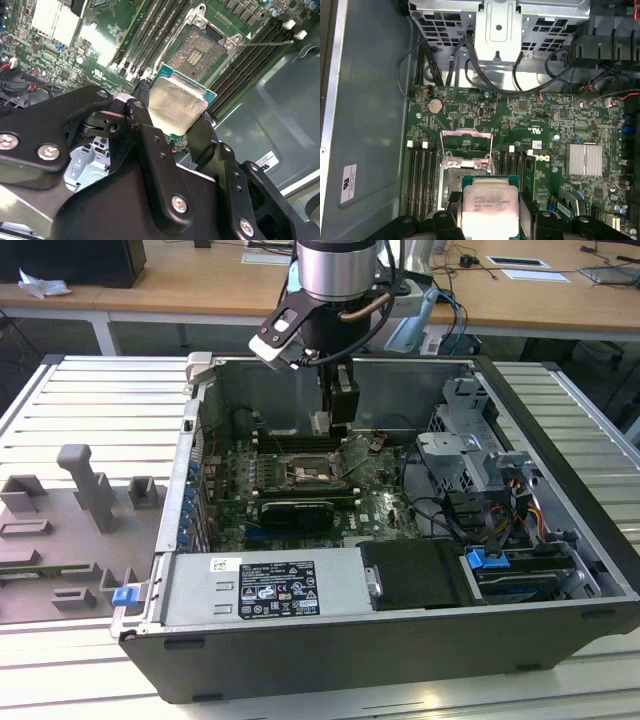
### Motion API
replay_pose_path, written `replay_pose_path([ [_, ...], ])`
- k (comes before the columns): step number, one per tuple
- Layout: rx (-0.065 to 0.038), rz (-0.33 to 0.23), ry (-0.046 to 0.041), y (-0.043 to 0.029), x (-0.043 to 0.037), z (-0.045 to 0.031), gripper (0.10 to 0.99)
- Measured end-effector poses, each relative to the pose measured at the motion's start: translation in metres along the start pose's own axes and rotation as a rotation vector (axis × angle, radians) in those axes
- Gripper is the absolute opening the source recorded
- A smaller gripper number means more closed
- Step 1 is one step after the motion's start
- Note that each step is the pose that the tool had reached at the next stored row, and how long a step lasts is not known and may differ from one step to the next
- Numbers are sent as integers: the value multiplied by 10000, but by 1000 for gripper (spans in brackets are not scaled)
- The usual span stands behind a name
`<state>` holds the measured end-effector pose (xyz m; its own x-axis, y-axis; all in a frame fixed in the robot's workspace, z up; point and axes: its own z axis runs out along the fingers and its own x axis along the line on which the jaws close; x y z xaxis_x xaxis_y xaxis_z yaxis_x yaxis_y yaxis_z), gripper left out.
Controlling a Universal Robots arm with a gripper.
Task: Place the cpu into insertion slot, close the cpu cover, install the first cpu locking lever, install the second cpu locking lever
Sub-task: 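Place the cpu into insertion slot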
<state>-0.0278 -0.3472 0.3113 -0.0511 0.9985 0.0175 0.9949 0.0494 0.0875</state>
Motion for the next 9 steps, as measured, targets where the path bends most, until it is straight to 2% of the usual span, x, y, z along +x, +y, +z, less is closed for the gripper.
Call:
replay_pose_path([
  [3, -1, 33, -4, -69, 2, 61, 541],
  [5, -1, 36, -2, -120, 3, 130, 541],
  [7, -2, 35, -3, -130, 3, 170, 541],
  [9, 0, 40, -5, -139, 9, 244, 541],
])
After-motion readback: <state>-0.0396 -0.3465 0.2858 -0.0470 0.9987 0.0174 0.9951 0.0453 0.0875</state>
